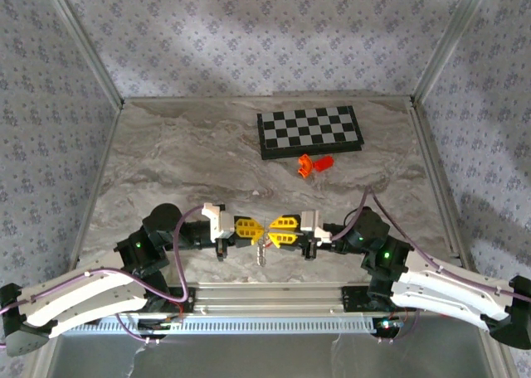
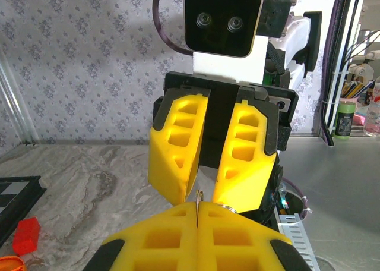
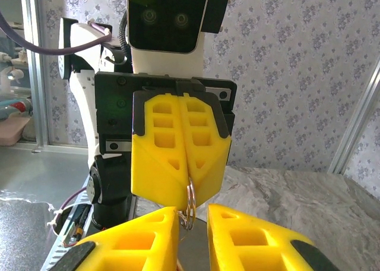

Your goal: Put the keys on the keyring

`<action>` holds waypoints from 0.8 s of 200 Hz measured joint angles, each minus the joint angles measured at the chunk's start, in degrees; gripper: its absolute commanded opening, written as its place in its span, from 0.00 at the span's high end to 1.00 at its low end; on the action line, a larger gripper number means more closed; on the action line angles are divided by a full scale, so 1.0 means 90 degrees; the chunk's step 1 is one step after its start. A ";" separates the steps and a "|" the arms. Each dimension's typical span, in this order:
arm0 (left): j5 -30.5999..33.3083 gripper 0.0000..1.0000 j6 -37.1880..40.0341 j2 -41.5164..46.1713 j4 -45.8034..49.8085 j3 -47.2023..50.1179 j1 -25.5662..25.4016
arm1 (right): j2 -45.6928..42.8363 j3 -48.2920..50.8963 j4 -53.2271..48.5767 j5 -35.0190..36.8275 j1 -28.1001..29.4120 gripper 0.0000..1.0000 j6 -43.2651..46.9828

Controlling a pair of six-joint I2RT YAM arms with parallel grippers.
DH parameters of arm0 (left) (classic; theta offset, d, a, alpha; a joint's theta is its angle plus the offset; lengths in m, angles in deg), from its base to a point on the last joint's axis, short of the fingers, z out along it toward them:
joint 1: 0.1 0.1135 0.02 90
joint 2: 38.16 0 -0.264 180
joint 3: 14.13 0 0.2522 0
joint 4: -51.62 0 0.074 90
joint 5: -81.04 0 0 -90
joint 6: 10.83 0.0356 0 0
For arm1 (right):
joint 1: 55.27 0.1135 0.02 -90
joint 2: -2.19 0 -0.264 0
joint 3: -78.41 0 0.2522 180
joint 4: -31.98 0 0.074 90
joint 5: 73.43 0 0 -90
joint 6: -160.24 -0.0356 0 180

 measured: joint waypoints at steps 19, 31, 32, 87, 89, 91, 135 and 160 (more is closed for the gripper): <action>0.0000 1.00 0.0000 0.0000 0.0002 0.0000 0.0000 | 0.0036 0.0000 -0.0002 0.0000 0.0000 0.83 0.0002; 0.0002 1.00 0.0000 0.0000 0.0002 0.0000 0.0000 | 0.0058 0.0000 -0.0005 0.0000 -0.0002 0.84 0.0002; 0.0002 1.00 0.0000 0.0000 0.0002 0.0000 0.0000 | 0.0063 0.0000 -0.0002 0.0000 -0.0002 0.85 0.0005; 0.0012 1.00 0.0022 -0.0051 0.0024 -0.0002 0.0039 | 0.0163 -0.0209 -0.0386 0.0007 0.0000 0.94 0.0063; 0.0012 1.00 0.0024 -0.0051 0.0027 -0.0002 0.0036 | 0.0163 -0.0214 -0.0391 0.0007 0.0000 0.95 0.0056; 0.0012 1.00 0.0024 -0.0051 0.0027 -0.0002 0.0039 | 0.0163 -0.0219 -0.0403 0.0007 0.0000 0.96 0.0061; 0.0036 1.00 0.0078 -0.0051 0.0170 -0.0015 0.0039 | 0.0163 -0.0323 -0.0741 0.0126 0.0049 1.00 0.0146; 0.0160 0.98 0.0231 -0.0051 0.0510 -0.0114 0.0036 | 0.0260 -0.0595 -0.1302 0.0253 0.0090 1.00 0.0282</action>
